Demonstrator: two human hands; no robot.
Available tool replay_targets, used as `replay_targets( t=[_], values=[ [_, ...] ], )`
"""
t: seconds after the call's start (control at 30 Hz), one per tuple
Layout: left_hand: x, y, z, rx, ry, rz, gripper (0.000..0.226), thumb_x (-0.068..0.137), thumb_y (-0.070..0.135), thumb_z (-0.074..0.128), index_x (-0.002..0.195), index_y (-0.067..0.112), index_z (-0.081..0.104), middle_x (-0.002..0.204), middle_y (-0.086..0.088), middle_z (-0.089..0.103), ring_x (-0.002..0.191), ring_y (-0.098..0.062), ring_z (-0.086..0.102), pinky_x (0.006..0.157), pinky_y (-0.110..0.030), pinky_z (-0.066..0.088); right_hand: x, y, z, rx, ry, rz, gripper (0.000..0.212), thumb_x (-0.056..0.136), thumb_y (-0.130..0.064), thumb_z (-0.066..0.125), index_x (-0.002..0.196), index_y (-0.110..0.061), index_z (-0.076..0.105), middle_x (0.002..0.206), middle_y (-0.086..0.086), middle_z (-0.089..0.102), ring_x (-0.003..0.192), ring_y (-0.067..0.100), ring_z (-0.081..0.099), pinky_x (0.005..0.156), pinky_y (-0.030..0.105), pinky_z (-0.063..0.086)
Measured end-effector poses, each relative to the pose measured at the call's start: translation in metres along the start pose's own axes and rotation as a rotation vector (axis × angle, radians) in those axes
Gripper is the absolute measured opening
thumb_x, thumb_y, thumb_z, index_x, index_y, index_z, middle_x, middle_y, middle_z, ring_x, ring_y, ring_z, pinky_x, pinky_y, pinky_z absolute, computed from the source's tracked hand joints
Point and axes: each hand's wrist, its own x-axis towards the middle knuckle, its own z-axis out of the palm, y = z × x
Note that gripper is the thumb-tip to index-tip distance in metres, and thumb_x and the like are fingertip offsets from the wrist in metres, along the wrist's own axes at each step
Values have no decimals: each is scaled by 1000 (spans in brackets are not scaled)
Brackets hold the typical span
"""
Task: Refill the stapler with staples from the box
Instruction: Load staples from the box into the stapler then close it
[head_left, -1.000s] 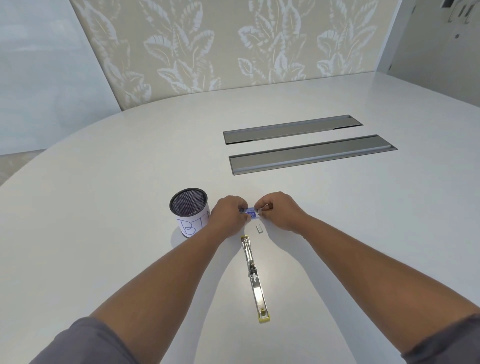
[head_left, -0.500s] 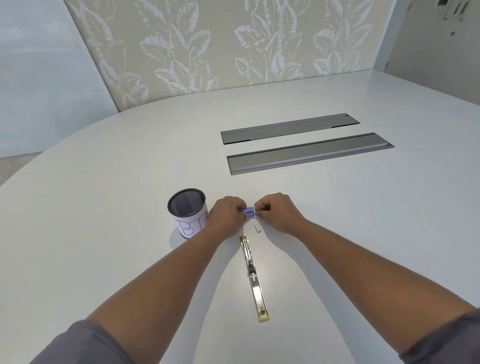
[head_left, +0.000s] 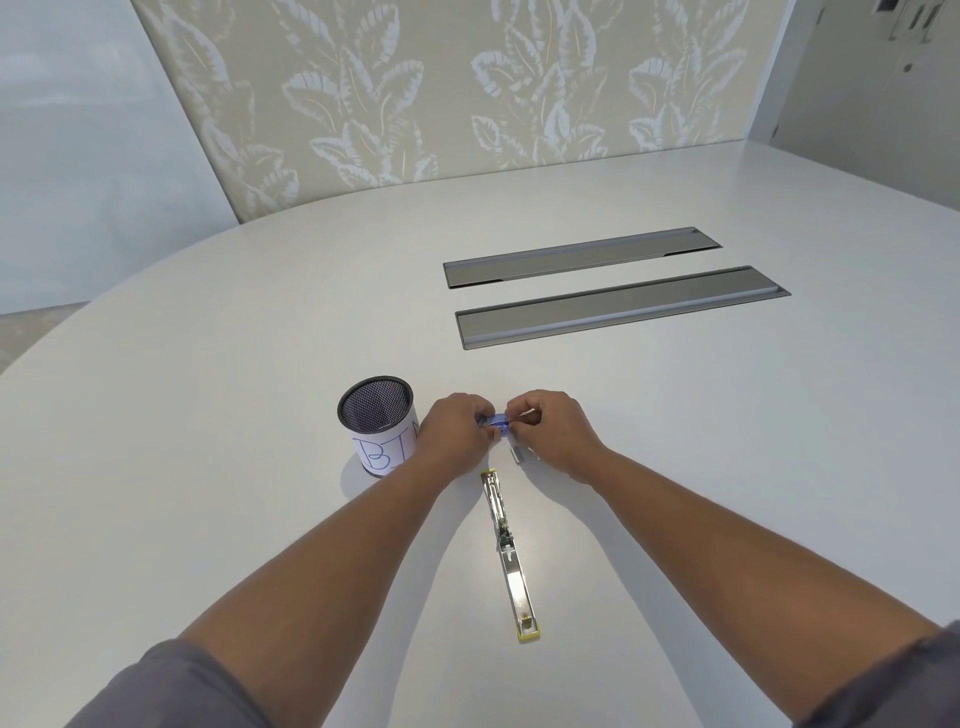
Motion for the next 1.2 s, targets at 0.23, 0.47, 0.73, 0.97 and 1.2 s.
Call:
replay_targets(
  t=[0.23,0.47,0.73,0.97,1.2],
  values=[
    [-3,-5,8,35,36,36,6,88,19,69,87,15,74,83,-6,67,82,-27,58,63,-30,38,0,-1,-1,74,22,35,20,79,-2,68,90,-19,70,82,-3,72,67,3,65,64,26,50],
    [-4,-9,11,53,65,76,8,88,18,68,89,19,76,79,-2,65,80,-26,59,61,-29,36,-1,1,0,29,32,-8,15,79,-2,69,87,-15,71,82,1,76,67,3,65,65,18,49],
    [-4,-10,12,37,68,102,10,88,21,68,82,17,76,76,-6,68,80,-30,63,65,-37,49,-6,0,2,23,20,-86,19,77,2,66,88,-14,67,88,2,77,84,8,74,74,21,54],
    [-7,-14,16,-41,103,108,11,88,18,69,91,21,79,83,-4,71,87,-27,63,71,-36,48,-9,0,3,-1,22,-77,19,75,2,62,87,-13,66,78,4,77,76,16,73,67,24,52],
    [-14,-18,24,-122,182,65,34,88,12,70,122,12,69,125,-1,65,118,-19,56,89,-19,32,-15,2,2,35,101,-112,15,78,1,65,86,-11,69,83,6,74,75,19,69,74,28,56]
  ],
)
